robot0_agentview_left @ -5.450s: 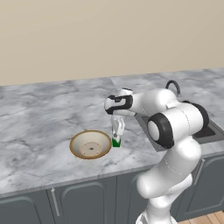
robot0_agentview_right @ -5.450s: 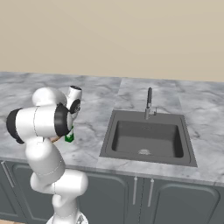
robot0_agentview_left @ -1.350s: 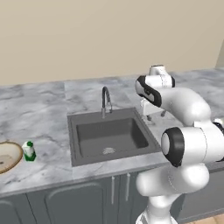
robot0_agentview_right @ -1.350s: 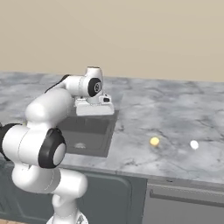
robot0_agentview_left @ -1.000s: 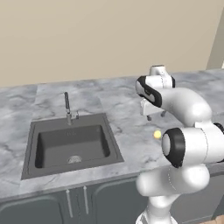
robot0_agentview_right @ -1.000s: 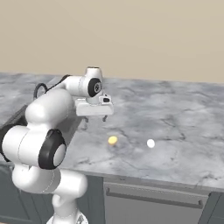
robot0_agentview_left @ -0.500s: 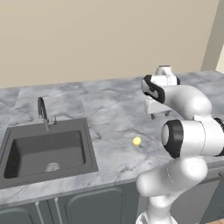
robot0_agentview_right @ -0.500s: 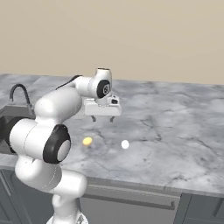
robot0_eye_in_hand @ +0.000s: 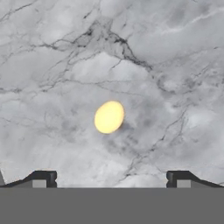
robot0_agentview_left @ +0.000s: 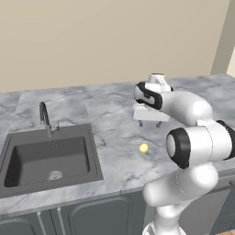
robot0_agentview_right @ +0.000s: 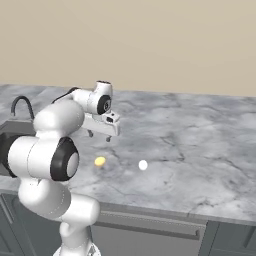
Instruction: Gather the eggs and milk located in the vicinity of the sink area and place them right next to the bowl.
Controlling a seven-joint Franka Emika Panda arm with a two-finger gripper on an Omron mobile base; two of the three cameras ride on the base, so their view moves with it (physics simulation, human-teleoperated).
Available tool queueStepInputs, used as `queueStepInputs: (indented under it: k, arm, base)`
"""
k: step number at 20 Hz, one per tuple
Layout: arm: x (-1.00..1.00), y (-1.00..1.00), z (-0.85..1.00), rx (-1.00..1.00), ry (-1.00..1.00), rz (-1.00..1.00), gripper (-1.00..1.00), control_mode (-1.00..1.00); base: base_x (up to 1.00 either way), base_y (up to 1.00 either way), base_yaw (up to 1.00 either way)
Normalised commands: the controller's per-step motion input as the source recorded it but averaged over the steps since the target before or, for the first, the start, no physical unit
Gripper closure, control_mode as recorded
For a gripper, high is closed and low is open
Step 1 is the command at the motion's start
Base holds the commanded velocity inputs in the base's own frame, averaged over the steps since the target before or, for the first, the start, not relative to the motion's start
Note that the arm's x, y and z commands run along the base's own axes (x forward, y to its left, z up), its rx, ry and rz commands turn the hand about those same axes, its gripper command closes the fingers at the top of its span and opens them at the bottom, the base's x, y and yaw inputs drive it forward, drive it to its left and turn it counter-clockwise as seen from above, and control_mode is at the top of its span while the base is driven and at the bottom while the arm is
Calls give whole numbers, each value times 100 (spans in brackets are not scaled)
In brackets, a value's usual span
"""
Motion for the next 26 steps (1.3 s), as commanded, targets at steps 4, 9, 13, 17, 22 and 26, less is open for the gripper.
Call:
queueStepInputs:
  k: [4, 9, 13, 17, 22, 26]
  arm:
    - [46, 26, -35, 0, 3, -5, -100, -100]
    - [67, 0, -49, -10, 12, 0, -100, -100]
    - [4, 0, -20, -14, 14, -3, -100, -100]
    - [-33, 0, -2, -2, 6, -10, -100, -100]
    - [-42, -2, -27, 0, -3, -11, -100, -100]
    - [-33, -6, -25, 0, -4, -8, -100, -100]
  base:
    - [0, 0, 0]
    - [0, 0, 0]
    - [0, 0, 0]
    - [0, 0, 0]
    - [0, 0, 0]
    - [0, 0, 0]
